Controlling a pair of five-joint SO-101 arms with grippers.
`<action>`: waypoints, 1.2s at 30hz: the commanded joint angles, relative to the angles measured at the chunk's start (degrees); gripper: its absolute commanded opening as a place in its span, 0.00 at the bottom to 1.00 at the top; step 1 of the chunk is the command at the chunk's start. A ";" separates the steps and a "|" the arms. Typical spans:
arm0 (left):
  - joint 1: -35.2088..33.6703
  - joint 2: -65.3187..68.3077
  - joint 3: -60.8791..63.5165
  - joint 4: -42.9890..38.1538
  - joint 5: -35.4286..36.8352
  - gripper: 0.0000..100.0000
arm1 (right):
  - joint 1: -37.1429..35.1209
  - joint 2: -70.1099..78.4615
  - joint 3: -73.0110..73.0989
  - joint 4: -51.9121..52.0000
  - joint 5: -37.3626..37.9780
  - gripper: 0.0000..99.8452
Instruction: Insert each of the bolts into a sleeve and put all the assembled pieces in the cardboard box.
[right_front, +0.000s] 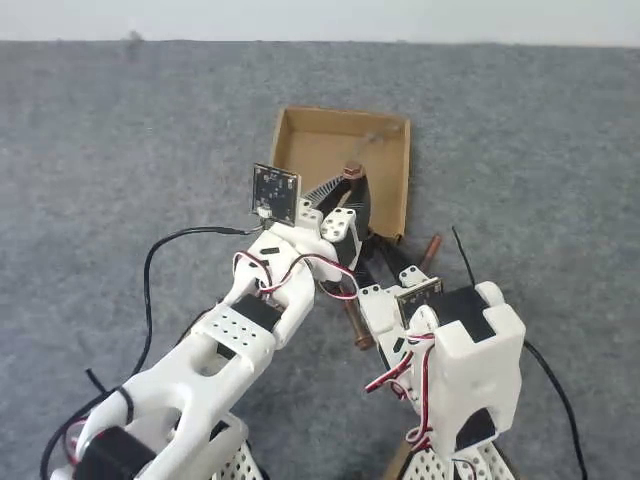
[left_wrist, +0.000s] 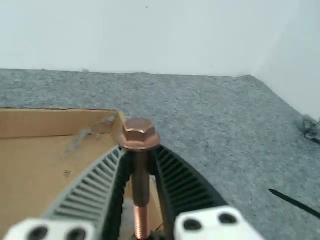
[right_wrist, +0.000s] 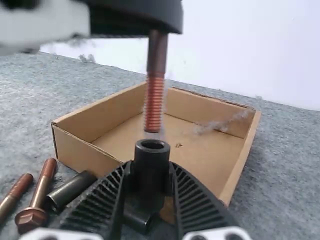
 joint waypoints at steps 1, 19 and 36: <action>0.35 -0.35 -2.86 -1.93 0.35 0.01 | -0.31 -4.35 1.76 -1.80 -0.26 0.01; 0.62 6.33 -0.84 -13.80 0.35 0.01 | -0.31 -4.35 1.76 -1.80 -0.26 0.01; 1.41 -1.14 5.05 -13.54 0.44 0.01 | 0.04 -4.35 1.76 -1.80 -0.26 0.01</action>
